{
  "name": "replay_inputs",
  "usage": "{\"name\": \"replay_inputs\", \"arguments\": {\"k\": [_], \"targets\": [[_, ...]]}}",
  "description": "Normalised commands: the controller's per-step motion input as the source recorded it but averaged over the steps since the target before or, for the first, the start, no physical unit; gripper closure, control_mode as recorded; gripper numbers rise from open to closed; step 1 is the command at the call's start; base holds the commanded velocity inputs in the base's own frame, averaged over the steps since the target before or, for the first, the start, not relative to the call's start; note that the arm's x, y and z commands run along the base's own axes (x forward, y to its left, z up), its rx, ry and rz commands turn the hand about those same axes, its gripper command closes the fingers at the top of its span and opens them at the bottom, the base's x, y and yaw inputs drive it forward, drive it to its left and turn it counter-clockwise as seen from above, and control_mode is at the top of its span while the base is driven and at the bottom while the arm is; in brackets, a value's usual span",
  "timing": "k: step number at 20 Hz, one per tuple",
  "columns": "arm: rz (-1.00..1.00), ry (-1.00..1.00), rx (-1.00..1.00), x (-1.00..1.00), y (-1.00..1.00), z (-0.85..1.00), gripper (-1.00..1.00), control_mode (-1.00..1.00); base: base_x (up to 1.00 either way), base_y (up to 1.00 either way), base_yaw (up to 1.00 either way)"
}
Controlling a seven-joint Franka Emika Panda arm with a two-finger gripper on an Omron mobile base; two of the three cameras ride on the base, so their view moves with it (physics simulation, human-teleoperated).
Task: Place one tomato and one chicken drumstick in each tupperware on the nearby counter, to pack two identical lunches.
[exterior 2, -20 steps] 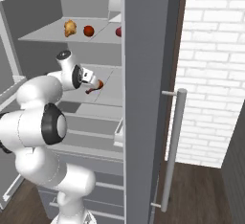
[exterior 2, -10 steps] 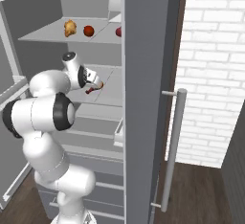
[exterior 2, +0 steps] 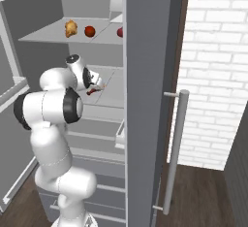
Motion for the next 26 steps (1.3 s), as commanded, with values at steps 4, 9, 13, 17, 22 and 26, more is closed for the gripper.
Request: {"name": "replay_inputs", "arguments": {"k": [4,9,13,17,22,26], "targets": [[-0.03,0.0,0.0,0.28,0.03,-0.25,-1.0,-1.0,0.0,0.0,0.0],[-0.03,0.0,0.0,0.4,0.01,-0.13,-1.0,-1.0,0.0,0.0,0.0],[-0.03,0.0,0.0,0.4,0.05,-0.08,-1.0,-1.0,0.0,0.0,0.0],[-0.02,0.0,0.0,0.29,0.0,-0.21,-1.0,-1.0,0.0,0.0,0.0],[-0.01,0.0,0.0,0.25,0.0,-0.39,1.0,-1.0,0.0,0.0,0.0],[0.0,0.0,0.0,0.06,0.0,-0.32,1.0,-1.0,0.0,0.0,0.0]]}}
